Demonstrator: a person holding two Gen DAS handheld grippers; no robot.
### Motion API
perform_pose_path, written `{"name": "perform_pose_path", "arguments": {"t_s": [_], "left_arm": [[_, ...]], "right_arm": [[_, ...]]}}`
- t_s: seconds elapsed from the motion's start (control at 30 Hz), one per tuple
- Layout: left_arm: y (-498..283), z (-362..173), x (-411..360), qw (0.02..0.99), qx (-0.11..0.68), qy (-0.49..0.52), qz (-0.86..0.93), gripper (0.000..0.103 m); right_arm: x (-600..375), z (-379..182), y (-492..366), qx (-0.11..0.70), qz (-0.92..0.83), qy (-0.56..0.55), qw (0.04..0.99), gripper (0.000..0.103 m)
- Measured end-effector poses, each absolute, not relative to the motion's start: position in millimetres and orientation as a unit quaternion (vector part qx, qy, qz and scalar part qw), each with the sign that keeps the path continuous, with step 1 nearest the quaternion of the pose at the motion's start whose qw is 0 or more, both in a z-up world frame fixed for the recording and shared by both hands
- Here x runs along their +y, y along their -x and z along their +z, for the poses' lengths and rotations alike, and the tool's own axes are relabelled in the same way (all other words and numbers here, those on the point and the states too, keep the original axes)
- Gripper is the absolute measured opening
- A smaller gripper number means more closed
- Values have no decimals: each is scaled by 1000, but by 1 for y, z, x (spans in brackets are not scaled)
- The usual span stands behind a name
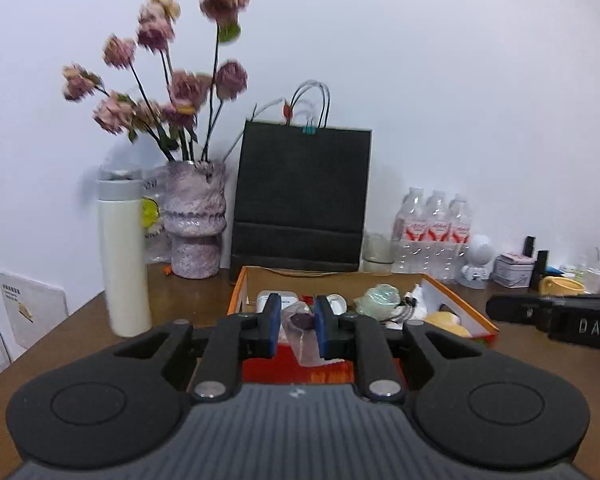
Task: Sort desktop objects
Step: 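Carry both clear packets into the red box and open both tools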
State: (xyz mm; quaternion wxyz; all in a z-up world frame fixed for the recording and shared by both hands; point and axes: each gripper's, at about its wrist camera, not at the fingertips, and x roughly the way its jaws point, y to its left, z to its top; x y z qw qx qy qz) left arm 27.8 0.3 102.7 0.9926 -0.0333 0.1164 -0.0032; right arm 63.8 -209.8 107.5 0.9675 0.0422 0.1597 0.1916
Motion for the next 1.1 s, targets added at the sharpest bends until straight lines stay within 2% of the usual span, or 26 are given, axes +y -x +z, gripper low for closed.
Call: {"name": "perform_pose_path", "arguments": {"t_s": [0.13, 0.23, 0.27, 0.3, 0.37, 0.53, 0.63, 0.67, 0.7, 0.73, 0.83, 0.93, 1.1], "left_arm": [[-91, 109, 8, 988, 145, 44, -13, 19], [-111, 106, 18, 984, 167, 56, -8, 19], [-109, 103, 22, 984, 167, 62, -11, 18], [-106, 99, 25, 984, 168, 66, -11, 18], [-97, 89, 31, 982, 172, 82, -7, 18], [-86, 63, 36, 970, 206, 127, -10, 18], [-81, 58, 28, 973, 211, 95, -15, 19], [-79, 56, 26, 973, 213, 85, -13, 19], [-77, 53, 24, 974, 216, 75, -12, 19], [-75, 51, 23, 974, 218, 68, -10, 19], [-70, 45, 23, 972, 227, 67, -8, 19], [-64, 48, 23, 972, 221, 77, -2, 19], [-65, 72, 19, 984, 171, 53, -25, 19]], "right_arm": [[-205, 110, -130, 187, 190, -38, 963, 14], [-213, 108, -151, 234, 193, -24, 953, 17], [-218, 102, -149, 251, 196, -16, 948, 26], [-225, 92, -144, 266, 195, -15, 944, 40], [-234, 67, -135, 294, 190, -25, 937, 55], [-228, 13, -143, 358, 144, -62, 921, 51], [-214, 6, -149, 332, 134, -68, 931, 49], [-209, 3, -151, 334, 128, -57, 932, 38], [-203, -1, -154, 339, 126, -43, 931, 22], [-198, -2, -151, 330, 118, -25, 936, 18], [-189, -3, -143, 315, 112, 24, 942, 16], [-190, 6, -132, 305, 123, 25, 944, 14], [-203, 70, -105, 222, 161, -21, 962, 14]]}}
